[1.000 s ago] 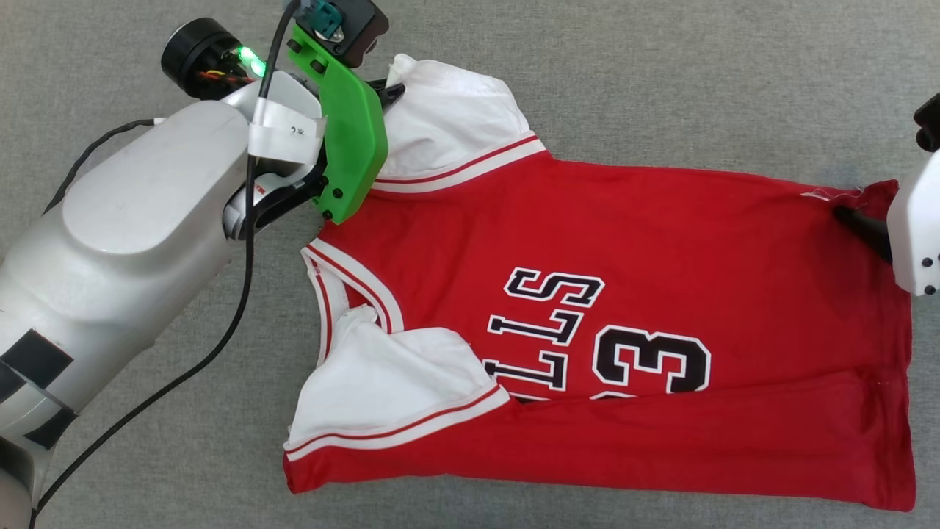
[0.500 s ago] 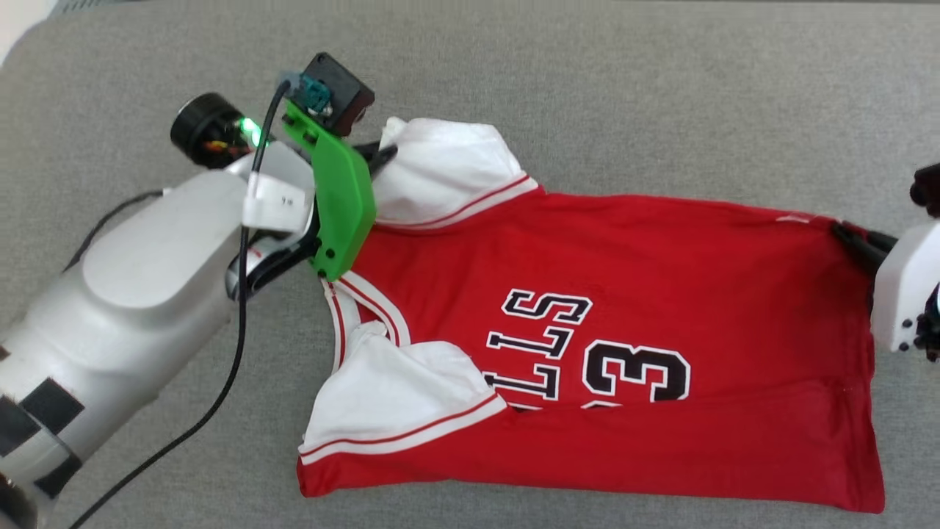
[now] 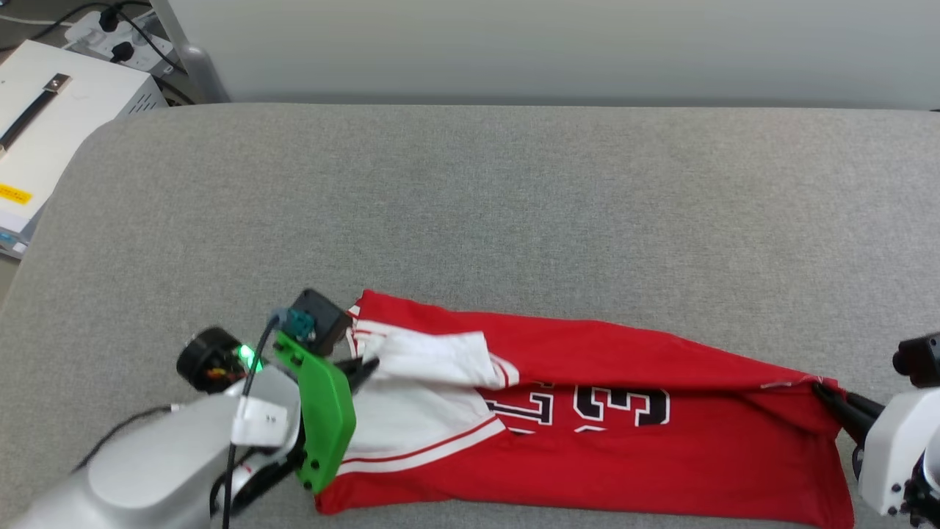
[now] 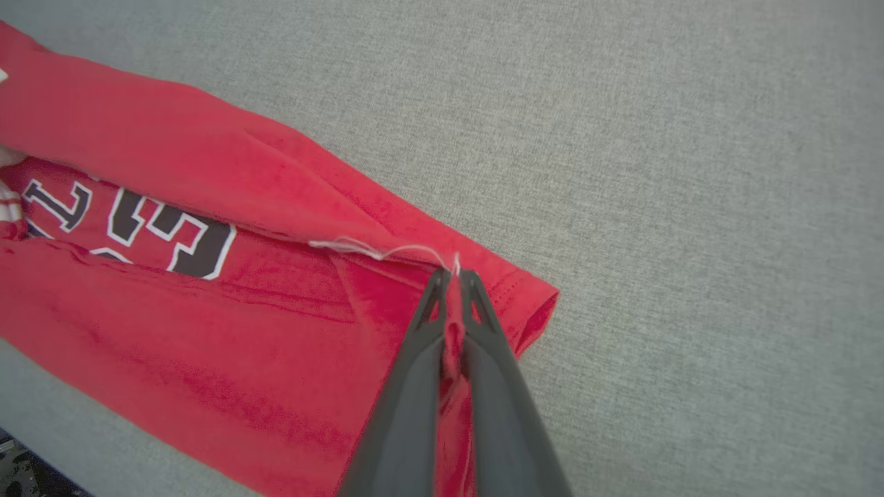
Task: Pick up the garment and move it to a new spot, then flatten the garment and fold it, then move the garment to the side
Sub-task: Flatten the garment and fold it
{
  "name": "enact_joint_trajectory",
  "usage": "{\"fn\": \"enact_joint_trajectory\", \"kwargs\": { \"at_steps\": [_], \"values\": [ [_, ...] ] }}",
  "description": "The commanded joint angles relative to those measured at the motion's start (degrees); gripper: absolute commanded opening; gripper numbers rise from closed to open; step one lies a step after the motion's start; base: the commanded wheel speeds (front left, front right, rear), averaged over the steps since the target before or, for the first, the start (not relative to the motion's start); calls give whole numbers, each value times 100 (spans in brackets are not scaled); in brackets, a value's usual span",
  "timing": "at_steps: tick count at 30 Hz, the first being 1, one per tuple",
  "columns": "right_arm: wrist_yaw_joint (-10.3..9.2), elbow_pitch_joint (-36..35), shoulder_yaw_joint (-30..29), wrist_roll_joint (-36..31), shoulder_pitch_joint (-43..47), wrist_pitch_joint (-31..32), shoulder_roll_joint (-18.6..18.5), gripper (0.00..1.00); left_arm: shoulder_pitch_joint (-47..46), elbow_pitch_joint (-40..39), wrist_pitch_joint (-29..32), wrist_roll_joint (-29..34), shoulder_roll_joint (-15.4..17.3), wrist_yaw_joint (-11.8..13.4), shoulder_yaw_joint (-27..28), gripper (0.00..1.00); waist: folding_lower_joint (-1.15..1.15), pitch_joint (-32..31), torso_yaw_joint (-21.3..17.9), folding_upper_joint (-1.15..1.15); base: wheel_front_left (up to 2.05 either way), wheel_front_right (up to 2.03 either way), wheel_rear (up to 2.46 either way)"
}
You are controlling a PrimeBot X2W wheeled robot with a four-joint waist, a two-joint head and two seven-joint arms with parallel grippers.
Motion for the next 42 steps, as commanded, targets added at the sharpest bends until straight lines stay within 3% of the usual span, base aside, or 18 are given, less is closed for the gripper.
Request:
{"fn": "enact_joint_trajectory", "kwargs": {
  "at_steps": [1, 10, 16, 17, 18, 24, 32, 38, 42],
  "values": [
    [-4, -78, -91, -1, 228, 2, 59, 0, 299, -106, -51, -65, 47, 96, -21, 0, 0, -125, 7, 0, 0, 0, 0],
    [-4, -417, -565, -94, 1155, 343, 326, 0, 1167, -348, -58, -3, 132, 354, -89, 0, 0, 27, 38, 0, 0, 0, 0],
    [-4, -328, -626, -219, 1231, 552, 506, 2, 1253, -8, -255, 68, -76, 420, -62, 0, 0, 214, 51, 0, 0, 0, 0],
    [-4, -317, -634, -200, 1214, 586, 548, 48, 1261, 52, -342, 75, -126, 462, -28, 80, 0, 214, 53, 0, 0, 0, 0],
    [-4, -326, -659, -185, 1194, 575, 576, 100, 1267, 87, -411, 89, -157, 495, -6, 100, 0, 207, 52, 0, 0, 0, 0],
    [-4, -658, -927, 90, 1176, 590, 488, 100, 1451, 40, -1223, 123, -97, 909, 362, 100, 0, -10, 24, 0, 0, 0, 0],
    [-4, -1351, -1723, 827, 1294, 950, 229, 100, 1758, -403, -2282, 315, 71, 2004, 1083, 100, 0, -156, 66, 0, 0, 0, 0],
    [-4, -1058, -2191, 1399, 1346, 1676, 168, 100, 2025, -594, -2428, 775, -107, 2618, 1785, 100, 0, -63, 177, 0, 0, 0, 0],
    [-4, -658, -2224, 1433, 1297, 2031, 173, 100, 2380, -754, -2432, 1346, -378, 2815, 2463, 100, 0, 19, 275, 0, 0, 0, 0]
  ]
}}
